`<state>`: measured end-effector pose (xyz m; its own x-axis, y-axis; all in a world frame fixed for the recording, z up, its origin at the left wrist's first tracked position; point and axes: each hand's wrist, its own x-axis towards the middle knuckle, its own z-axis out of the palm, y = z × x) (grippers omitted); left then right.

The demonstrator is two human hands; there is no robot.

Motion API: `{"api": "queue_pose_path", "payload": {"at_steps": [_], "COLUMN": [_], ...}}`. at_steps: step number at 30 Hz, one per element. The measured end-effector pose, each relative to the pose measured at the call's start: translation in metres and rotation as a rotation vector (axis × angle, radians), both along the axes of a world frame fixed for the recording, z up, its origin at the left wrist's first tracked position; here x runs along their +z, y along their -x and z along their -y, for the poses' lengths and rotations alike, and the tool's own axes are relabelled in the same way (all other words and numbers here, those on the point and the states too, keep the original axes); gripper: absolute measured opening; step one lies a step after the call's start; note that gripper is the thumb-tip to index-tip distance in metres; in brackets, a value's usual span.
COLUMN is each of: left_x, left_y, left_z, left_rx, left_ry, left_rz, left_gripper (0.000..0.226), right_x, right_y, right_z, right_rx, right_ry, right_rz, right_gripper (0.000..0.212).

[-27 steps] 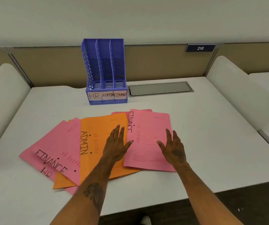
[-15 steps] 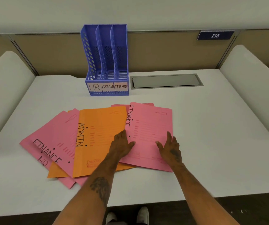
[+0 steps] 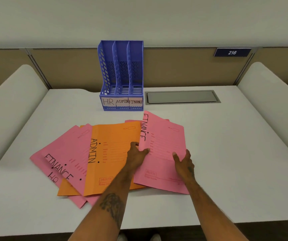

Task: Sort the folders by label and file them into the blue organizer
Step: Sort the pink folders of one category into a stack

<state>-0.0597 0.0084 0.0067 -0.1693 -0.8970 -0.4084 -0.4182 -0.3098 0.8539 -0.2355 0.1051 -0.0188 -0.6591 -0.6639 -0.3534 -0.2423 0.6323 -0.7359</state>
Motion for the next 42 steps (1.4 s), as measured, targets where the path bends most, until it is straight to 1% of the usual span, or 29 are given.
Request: {"api": "queue_pose_path", "payload": {"at_steps": [3, 7, 10, 11, 14, 16, 18, 20, 22, 24, 26, 27, 29, 30, 31, 35, 38, 42], "left_x": [0.010, 0.027, 0.040, 0.044, 0.055, 0.059, 0.060, 0.061, 0.058, 0.052, 0.043, 0.038, 0.029, 0.024, 0.019, 0.004, 0.000, 0.004], "left_y": [-0.005, -0.028, -0.056, -0.065, -0.091, -0.108, -0.124, -0.140, -0.155, -0.173, -0.196, -0.207, -0.226, -0.233, -0.236, -0.239, -0.239, -0.240], "left_z": [0.001, 0.012, 0.022, 0.025, 0.030, 0.032, 0.035, 0.037, 0.038, 0.041, 0.043, 0.043, 0.040, 0.037, 0.035, 0.023, 0.020, 0.023], "left_rx": [0.021, 0.025, 0.063, 0.075, 0.113, 0.139, 0.159, 0.177, 0.259, 0.502, 0.760, 0.821, 0.835, 0.822, 0.809, 0.763, 0.711, 0.715], "left_ry": [-0.007, -0.015, -0.017, -0.016, 0.005, 0.034, 0.050, 0.059, 0.056, 0.022, -0.014, -0.040, -0.127, -0.173, -0.212, -0.324, -0.337, -0.325], "left_rz": [-0.147, -0.326, -0.428, -0.442, -0.471, -0.472, -0.473, -0.472, -0.442, -0.340, -0.137, 0.005, 0.250, 0.315, 0.344, 0.366, 0.408, 0.452], "left_gripper": [0.048, 0.055, 0.058, 0.058, 0.055, 0.053, 0.052, 0.053, 0.065, 0.079, 0.089, 0.094, 0.097, 0.097, 0.097, 0.098, 0.087, 0.070], "right_x": [0.007, 0.021, 0.033, 0.038, 0.049, 0.053, 0.057, 0.061, 0.065, 0.067, 0.067, 0.067, 0.068, 0.068, 0.068, 0.068, 0.070, 0.073], "right_y": [-0.007, -0.007, -0.005, -0.006, -0.014, -0.025, -0.036, -0.049, -0.061, -0.070, -0.074, -0.075, -0.075, -0.075, -0.075, -0.075, -0.073, -0.072], "right_z": [0.007, 0.020, 0.032, 0.037, 0.054, 0.065, 0.075, 0.083, 0.090, 0.093, 0.095, 0.096, 0.095, 0.094, 0.093, 0.085, 0.079, 0.072], "right_rx": [0.007, 0.003, 0.010, 0.017, 0.103, 0.154, 0.177, 0.187, 0.200, 0.212, 0.204, 0.196, 0.185, 0.179, 0.170, 0.160, 0.148, 0.135], "right_ry": [0.046, 0.095, 0.181, 0.216, 0.301, 0.334, 0.380, 0.423, 0.440, 0.440, 0.439, 0.437, 0.433, 0.433, 0.433, 0.438, 0.438, 0.440], "right_rz": [0.036, 0.037, 0.170, 0.239, 0.436, 0.512, 0.547, 0.562, 0.558, 0.547, 0.545, 0.548, 0.550, 0.550, 0.551, 0.534, 0.510, 0.489], "right_gripper": [0.075, 0.081, 0.089, 0.086, 0.055, 0.042, 0.035, 0.036, 0.039, 0.039, 0.041, 0.041, 0.041, 0.041, 0.040, 0.035, 0.031, 0.031]}}
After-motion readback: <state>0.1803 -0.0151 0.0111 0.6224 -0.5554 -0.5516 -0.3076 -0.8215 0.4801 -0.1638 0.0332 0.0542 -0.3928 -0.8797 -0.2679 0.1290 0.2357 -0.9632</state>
